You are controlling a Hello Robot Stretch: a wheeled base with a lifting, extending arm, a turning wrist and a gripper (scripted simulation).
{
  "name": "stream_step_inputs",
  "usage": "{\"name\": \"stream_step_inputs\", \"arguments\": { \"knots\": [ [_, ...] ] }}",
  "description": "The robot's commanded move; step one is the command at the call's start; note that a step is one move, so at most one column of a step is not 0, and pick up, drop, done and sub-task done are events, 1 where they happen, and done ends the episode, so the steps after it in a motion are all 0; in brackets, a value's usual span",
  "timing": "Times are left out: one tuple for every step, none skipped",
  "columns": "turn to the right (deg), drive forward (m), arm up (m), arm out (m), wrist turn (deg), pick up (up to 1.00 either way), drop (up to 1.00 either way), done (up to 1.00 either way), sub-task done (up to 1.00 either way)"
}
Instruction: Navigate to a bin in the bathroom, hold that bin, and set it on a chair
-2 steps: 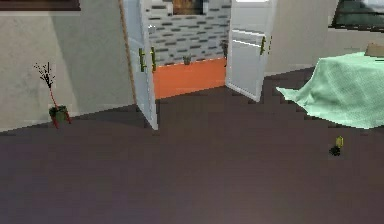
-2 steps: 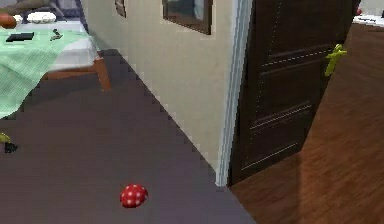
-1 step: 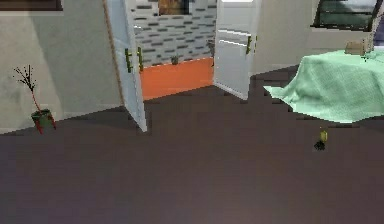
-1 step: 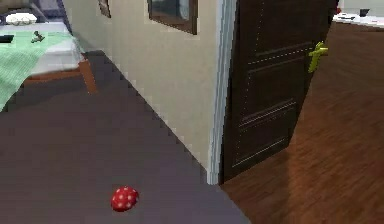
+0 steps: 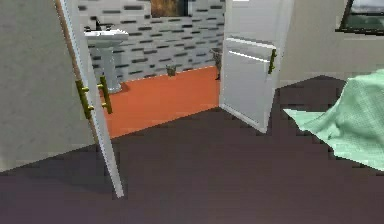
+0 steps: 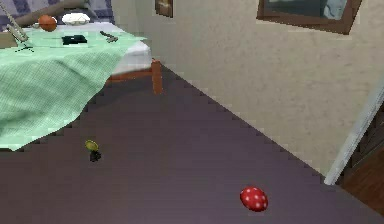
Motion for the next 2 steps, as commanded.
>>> {"name": "stream_step_inputs", "arguments": {
  "knots": [
    [3.0,0.00,0.00,0.00,0.0,0.00,0.00,0.00,0.00],
    [0.0,1.00,0.00,0.00,0.0,0.00,0.00,0.00,0.00]
  ]
}}
